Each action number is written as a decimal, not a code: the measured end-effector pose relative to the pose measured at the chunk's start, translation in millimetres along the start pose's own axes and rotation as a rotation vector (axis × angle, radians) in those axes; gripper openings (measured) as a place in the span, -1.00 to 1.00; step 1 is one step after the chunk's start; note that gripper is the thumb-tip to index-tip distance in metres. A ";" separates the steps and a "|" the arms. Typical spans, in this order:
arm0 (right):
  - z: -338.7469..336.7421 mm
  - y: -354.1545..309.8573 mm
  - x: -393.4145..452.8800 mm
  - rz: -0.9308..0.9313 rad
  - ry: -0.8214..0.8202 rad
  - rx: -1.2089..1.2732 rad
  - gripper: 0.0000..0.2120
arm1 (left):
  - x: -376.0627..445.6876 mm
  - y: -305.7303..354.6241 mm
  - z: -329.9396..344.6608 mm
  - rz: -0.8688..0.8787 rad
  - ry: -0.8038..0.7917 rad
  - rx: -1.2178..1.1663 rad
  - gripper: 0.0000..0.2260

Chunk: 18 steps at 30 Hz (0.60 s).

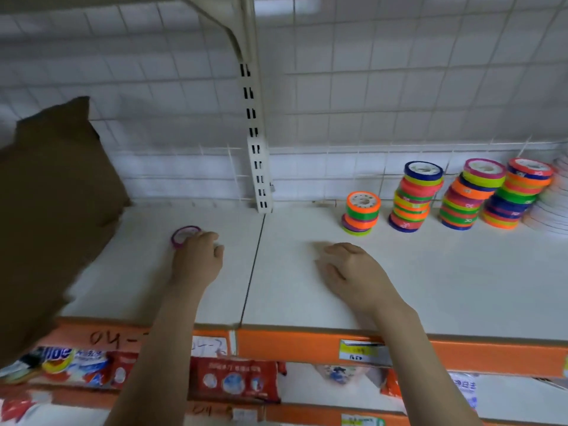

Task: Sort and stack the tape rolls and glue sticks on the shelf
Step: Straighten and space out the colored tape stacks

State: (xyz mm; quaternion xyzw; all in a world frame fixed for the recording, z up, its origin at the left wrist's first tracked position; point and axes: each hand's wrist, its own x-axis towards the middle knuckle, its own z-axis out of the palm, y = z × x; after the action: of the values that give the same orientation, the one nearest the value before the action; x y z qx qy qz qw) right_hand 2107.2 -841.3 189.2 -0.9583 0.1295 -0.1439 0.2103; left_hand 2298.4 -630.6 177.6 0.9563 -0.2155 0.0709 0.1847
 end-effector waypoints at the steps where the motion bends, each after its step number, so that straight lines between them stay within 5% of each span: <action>1: 4.5 -6.3 3.8 0.000 -0.004 0.001 -0.70 | 3.9 -10.4 -1.2 -0.003 0.004 0.011 -0.71; 18: 22.5 -26.0 18.3 0.028 0.009 -0.017 -0.69 | 27.2 -48.5 -0.8 0.039 0.051 0.043 -0.83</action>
State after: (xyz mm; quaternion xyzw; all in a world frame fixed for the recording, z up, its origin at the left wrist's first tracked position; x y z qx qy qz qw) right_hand 2136.4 -815.9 185.1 -0.9574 0.1451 -0.1443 0.2038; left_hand 2344.0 -600.1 168.6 0.9535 -0.2277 0.1033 0.1683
